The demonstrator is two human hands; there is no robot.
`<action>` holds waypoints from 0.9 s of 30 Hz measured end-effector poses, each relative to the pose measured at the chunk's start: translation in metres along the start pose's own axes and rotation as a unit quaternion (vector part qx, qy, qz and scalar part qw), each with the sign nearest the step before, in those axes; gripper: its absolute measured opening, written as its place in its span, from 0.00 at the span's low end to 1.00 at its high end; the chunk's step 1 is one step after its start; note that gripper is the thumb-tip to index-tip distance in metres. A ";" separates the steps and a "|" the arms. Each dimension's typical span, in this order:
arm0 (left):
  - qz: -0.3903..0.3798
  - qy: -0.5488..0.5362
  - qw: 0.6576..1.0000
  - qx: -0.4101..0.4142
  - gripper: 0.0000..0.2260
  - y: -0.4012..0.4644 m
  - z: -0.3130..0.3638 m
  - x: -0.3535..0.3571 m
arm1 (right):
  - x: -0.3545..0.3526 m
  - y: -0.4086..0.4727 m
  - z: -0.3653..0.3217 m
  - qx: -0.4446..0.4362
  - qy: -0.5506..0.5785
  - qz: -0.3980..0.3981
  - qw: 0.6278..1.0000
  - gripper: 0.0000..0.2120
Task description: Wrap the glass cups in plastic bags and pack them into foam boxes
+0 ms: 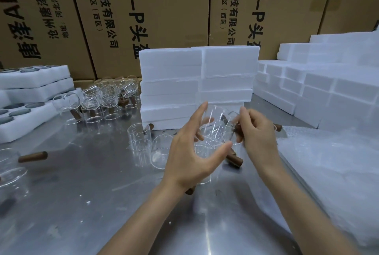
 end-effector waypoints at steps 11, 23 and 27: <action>0.019 -0.039 0.990 -0.133 0.28 0.007 -0.007 0.002 | 0.013 -0.014 0.008 -0.065 -0.121 -0.004 0.990 0.27; 0.057 -0.184 0.948 -0.252 0.06 0.025 0.004 0.008 | 0.015 -0.012 0.014 -0.038 -0.110 0.008 0.993 0.27; 0.019 -0.129 0.966 -0.222 0.20 0.017 0.003 0.013 | 0.010 -0.011 0.011 -0.021 -0.095 -0.009 0.995 0.30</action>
Point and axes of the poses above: each hand's wrist, its own y-axis towards the middle knuckle, its own x-axis out of the palm, z = x × y, the point moved 2 cm from there along y, towards the middle knuckle, and after that the axes turned 10 degrees about z, right-handed, at the moved point
